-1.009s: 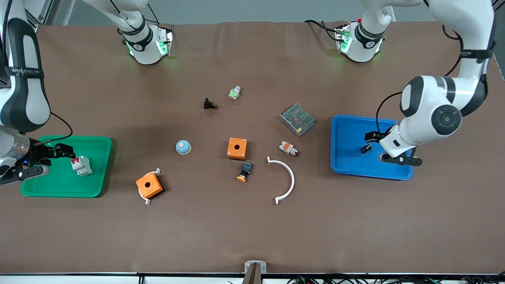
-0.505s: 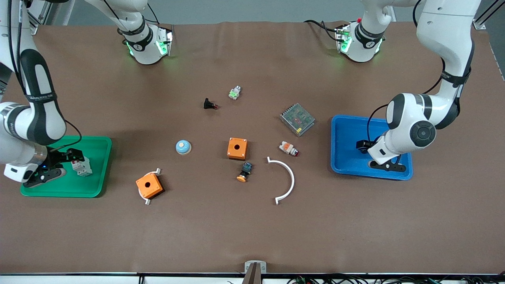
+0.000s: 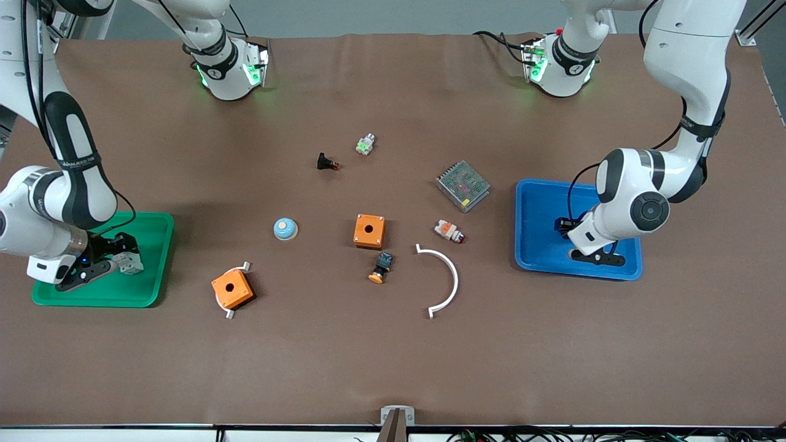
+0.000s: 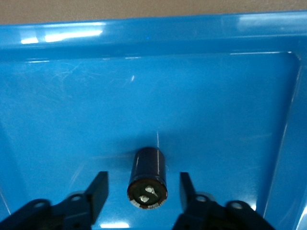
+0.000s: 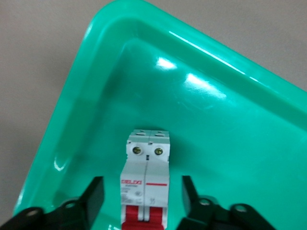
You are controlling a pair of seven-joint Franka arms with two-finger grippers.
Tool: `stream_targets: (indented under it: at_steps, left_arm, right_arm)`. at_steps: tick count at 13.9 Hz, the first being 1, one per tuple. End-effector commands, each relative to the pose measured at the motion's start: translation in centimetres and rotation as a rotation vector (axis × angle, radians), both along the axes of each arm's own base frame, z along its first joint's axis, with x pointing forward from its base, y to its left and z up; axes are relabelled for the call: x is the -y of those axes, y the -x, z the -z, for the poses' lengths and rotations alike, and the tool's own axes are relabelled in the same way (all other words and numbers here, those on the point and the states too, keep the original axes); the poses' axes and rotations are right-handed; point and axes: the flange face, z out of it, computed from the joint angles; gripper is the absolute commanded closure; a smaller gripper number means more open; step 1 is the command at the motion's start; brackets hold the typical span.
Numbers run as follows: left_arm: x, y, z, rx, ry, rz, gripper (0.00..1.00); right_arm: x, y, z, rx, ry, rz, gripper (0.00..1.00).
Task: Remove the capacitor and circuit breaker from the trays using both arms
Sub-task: 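Carry the capacitor toward the white arc while the right gripper carries the breaker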
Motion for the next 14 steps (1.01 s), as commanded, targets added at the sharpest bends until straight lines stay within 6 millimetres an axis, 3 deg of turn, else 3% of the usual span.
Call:
stream_targets:
  at_steps: [1,2,3,5,7,9,11,14]
  left_arm:
    - [-0.1,0.3,-0.3,0.015,-0.004,0.023,0.63]
    - [0.0,0.2,-0.3,0.016,-0.003,0.020,0.73]
    - [0.1,0.0,-0.6,0.019,-0.004,0.017,0.82]
    - [0.8,-1.1,-1.9,0.047,-0.002,0.015,0.95]
    - [2.8,-3.0,-4.2,0.104,0.012,0.012,0.98]
    - [5.4,-4.5,-5.7,0.138,0.009,-0.040,0.98]
    - [8.7,-6.2,-7.2,0.144,0.043,-0.128,0.98]
    - [14.9,-8.2,-8.9,0.169,0.091,-0.244,0.98]
  right_arm:
    - [0.0,-0.1,0.5,0.001,-0.004,-0.016,0.78]
    - [-0.4,-0.2,0.3,-0.002,-0.005,-0.019,0.97]
    - [-1.2,-0.5,-0.4,0.001,-0.005,-0.029,1.00]
    - [-3.8,-2.3,-4.7,0.000,-0.005,-0.028,1.00]
    - [-8.3,-4.4,-9.9,-0.051,0.006,0.068,1.00]
    - [-13.2,-5.6,-13.3,-0.085,0.027,0.188,1.00]
    - [-22.1,-5.8,-15.0,-0.095,-0.009,0.255,1.00]
    - [-33.9,-4.5,-14.9,-0.112,-0.044,0.405,1.00]
